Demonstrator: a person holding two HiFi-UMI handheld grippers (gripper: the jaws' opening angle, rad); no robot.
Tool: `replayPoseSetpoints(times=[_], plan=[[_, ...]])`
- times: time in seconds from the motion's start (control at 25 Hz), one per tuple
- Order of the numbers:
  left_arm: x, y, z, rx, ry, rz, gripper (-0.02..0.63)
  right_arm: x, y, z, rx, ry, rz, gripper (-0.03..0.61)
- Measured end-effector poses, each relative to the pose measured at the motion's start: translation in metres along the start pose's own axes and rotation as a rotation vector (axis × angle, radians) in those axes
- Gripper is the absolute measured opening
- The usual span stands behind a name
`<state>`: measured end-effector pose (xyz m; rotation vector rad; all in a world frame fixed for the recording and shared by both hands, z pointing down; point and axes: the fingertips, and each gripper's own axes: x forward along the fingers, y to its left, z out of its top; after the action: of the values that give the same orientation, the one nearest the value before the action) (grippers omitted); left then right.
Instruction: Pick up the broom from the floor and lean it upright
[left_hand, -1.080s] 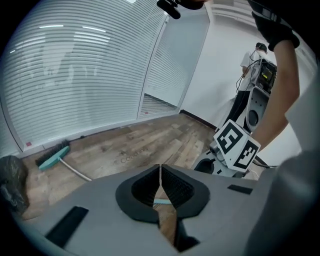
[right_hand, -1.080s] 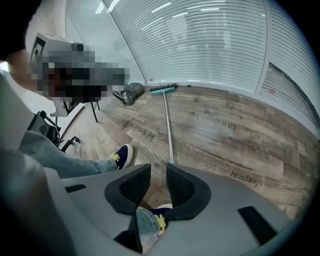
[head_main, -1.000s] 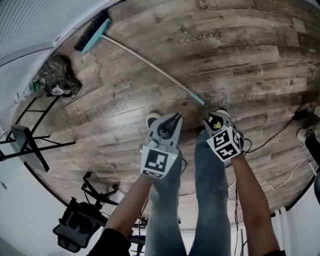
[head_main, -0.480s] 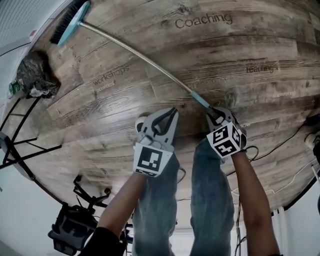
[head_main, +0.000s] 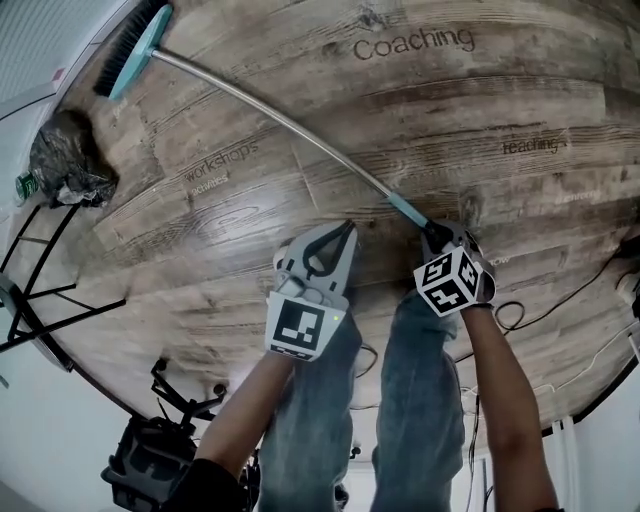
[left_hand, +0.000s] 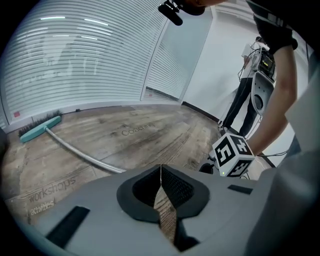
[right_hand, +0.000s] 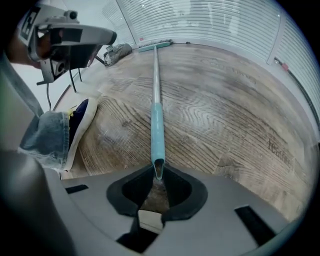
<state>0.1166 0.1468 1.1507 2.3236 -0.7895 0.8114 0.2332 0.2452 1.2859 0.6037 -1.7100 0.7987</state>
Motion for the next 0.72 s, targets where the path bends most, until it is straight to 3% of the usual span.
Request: replayPoseSetpoints(times=[0.2,0.28,0.64,0.68,0.72], plan=[[-0.009,0.002,0.030,0.044,-0.002,-0.011,0.021,-0.033,-0.007,0.015,0.085,-0.031,-0.004,0.067],[-0.022,-0.002,0.051,0.063,-0.003,-0.007,0.021,-0.064,-0.003,0.026,0.071,-0.051,0.002,0.067],[-0.108,-0.021,0.182,0.169,-0.028,0.012,0.023,-0.254,0.014,0.114,0.015,-0.181,0.034,0.064],[-0.119,-0.024,0.197,0.173,-0.036,0.005,0.031,-0.279,0.016,0.129,0.008,-0.207,0.038,0.064],[-0.128,-0.026,0.211,0.171,-0.040,-0.007,0.086,-0.305,0.018,0.146,-0.003,-0.234,0.039,0.064]])
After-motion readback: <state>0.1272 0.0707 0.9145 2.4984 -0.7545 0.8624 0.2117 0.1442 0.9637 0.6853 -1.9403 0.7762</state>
